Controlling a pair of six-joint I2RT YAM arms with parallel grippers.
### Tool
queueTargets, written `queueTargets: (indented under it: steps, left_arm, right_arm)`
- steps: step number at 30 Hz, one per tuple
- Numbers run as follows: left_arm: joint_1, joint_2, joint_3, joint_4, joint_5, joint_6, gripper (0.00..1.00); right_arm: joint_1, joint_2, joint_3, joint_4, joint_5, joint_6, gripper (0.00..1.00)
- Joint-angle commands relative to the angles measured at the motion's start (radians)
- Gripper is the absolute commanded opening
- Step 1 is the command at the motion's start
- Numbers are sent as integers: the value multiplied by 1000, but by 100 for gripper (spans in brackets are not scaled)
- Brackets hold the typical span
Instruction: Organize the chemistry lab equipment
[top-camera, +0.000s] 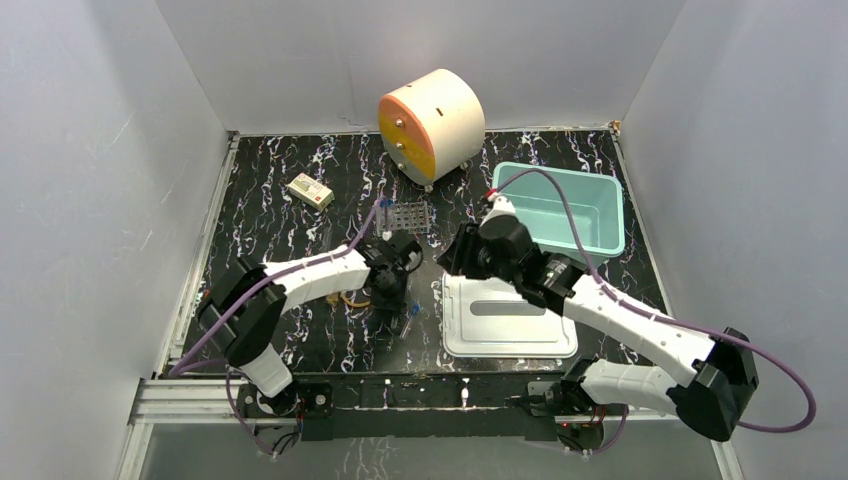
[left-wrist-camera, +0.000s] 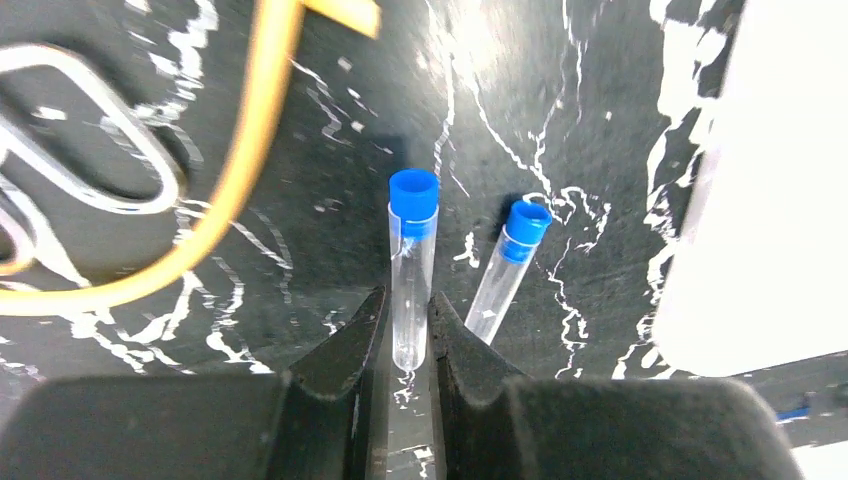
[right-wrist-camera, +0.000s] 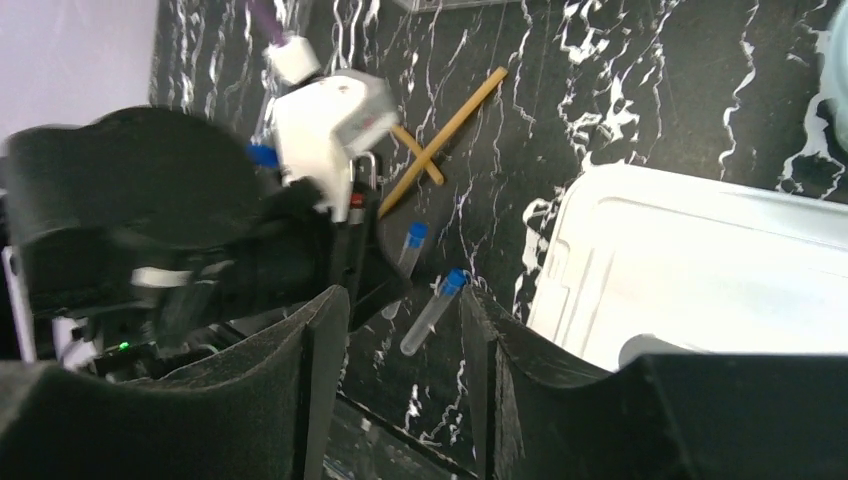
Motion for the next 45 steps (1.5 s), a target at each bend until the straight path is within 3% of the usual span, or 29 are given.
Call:
queueTargets:
  steps: [1,13,25,40,45]
  left_arm:
    - [113,-168,29,61,13,47,4]
    - [167,-413,126,152,195,197,6]
    - [166,-461,169,175,281,235,7]
    - [166,-465,154,142,346,272,6]
    - [165,-464,144,139,350,280,6]
  right_arm:
    - [-194,32,61,125,-333,62,53]
    - [-222,197,345,15,-528,-62,59]
    - [-223,263,403,-7,-603,-60,64]
    - [-223,339,426,7,-644,-60,50]
    - [-222,345,413,35,-690,-45,39]
